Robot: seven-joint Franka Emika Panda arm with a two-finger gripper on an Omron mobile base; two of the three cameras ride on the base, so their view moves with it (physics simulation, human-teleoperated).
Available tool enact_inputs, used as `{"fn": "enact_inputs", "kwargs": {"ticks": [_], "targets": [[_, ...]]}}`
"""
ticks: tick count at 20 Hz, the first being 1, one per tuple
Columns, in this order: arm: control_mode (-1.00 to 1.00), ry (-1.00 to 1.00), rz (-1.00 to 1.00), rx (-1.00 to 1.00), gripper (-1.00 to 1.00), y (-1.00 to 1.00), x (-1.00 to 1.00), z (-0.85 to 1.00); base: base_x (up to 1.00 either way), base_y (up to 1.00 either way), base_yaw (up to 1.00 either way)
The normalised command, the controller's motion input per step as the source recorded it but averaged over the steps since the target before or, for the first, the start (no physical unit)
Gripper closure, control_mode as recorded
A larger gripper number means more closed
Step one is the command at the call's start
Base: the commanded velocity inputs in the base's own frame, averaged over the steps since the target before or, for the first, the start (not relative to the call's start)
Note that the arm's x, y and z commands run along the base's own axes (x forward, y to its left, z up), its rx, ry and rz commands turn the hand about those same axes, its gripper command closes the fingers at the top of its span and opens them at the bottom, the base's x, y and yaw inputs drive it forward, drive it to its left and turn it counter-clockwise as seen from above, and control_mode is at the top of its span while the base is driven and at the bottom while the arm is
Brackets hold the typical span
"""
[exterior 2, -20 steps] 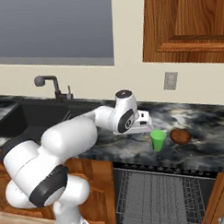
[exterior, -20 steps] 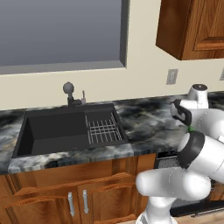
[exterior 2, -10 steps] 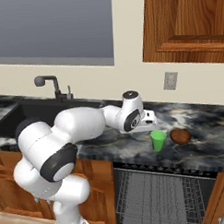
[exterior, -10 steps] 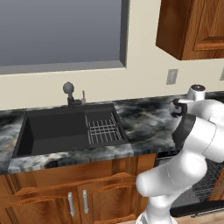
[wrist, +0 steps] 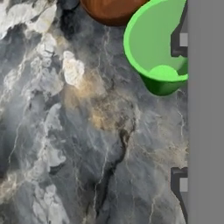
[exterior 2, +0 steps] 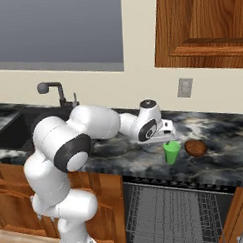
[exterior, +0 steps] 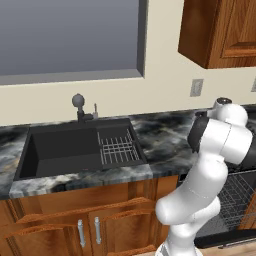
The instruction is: Pick up the cup and bowl from the counter, place them in the dishwasher, and close the dishwasher door.
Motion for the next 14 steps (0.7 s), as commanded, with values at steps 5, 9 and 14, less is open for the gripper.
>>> {"fn": "enact_inputs", "kwargs": {"ticks": [5, 9, 14], "targets": [[-1.00, 0.00, 0.00, 0.00, -1.00, -0.22, 0.20, -0.29, 0.00, 0.00, 0.00], [-1.00, 0.00, 0.00, 0.00, -1.00, -0.25, 0.24, -0.25, 0.00, 0.00, 0.00], [-1.00, 0.00, 0.00, 0.00, -1.00, -0.29, 0.28, -0.20, 0.00, 0.00, 0.00]]}}
